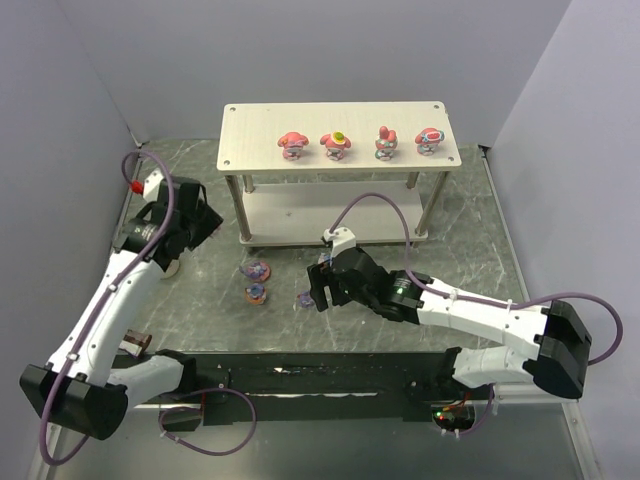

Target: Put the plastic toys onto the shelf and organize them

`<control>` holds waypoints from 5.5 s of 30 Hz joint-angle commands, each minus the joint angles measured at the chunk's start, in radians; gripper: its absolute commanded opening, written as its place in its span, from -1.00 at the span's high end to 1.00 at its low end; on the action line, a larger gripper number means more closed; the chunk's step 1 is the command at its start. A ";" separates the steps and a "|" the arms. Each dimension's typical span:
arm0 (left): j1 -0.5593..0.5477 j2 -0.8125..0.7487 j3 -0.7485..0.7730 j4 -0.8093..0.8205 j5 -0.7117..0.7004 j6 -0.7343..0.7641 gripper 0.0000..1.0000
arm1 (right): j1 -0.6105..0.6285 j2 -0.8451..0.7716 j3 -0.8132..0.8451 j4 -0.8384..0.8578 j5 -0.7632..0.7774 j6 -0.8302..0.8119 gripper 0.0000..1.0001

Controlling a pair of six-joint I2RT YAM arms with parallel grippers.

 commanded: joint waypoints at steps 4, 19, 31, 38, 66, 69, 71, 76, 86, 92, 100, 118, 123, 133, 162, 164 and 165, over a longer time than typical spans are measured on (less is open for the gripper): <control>-0.021 0.111 0.357 -0.245 -0.093 -0.032 0.98 | -0.001 -0.065 0.034 -0.007 0.042 0.017 -0.72; -0.031 0.284 0.751 -0.246 -0.018 0.071 0.98 | -0.002 -0.094 0.034 -0.018 0.086 0.020 -0.72; -0.044 0.298 0.801 -0.202 0.048 0.097 0.98 | -0.001 -0.085 0.034 -0.021 0.091 0.021 -0.73; -0.063 0.369 0.861 -0.194 0.068 0.126 0.98 | -0.004 -0.085 0.030 -0.020 0.098 0.023 -0.73; -0.095 0.626 1.200 -0.392 0.115 0.398 0.69 | -0.010 -0.085 0.014 -0.017 0.105 0.029 -0.74; -0.095 0.636 1.207 -0.392 0.126 0.406 0.55 | -0.010 -0.088 0.011 -0.017 0.108 0.030 -0.75; -0.093 0.639 1.208 -0.392 0.127 0.406 0.49 | -0.010 -0.091 0.009 -0.013 0.108 0.030 -0.75; -0.093 0.649 1.222 -0.392 0.135 0.407 0.28 | -0.010 -0.094 0.011 -0.013 0.106 0.030 -0.75; -0.093 0.657 1.240 -0.383 0.144 0.410 -0.06 | -0.010 -0.103 0.004 -0.010 0.106 0.032 -0.74; -0.089 0.663 1.245 -0.378 0.152 0.413 -0.14 | -0.010 -0.100 0.004 -0.009 0.106 0.030 -0.74; -0.086 0.657 1.249 -0.365 0.152 0.416 -0.29 | -0.011 -0.097 0.009 -0.009 0.108 0.029 -0.75; -0.081 0.495 1.110 -0.300 0.112 0.415 -0.43 | -0.011 -0.091 0.017 -0.017 0.106 0.024 -0.75; -0.083 0.400 0.998 -0.271 0.109 0.407 -0.35 | -0.015 -0.094 0.014 -0.015 0.108 0.023 -0.76; -0.084 0.332 0.878 -0.159 0.216 0.410 0.66 | -0.016 -0.090 0.014 -0.018 0.109 0.026 -0.75; -0.087 0.472 0.921 -0.066 0.259 0.370 0.91 | -0.019 -0.099 0.007 -0.018 0.114 0.026 -0.76; -0.089 0.475 0.924 -0.058 0.256 0.366 0.91 | -0.019 -0.096 0.009 -0.018 0.112 0.024 -0.76; -0.087 0.476 0.924 -0.047 0.253 0.361 0.92 | -0.021 -0.096 0.009 -0.018 0.111 0.026 -0.75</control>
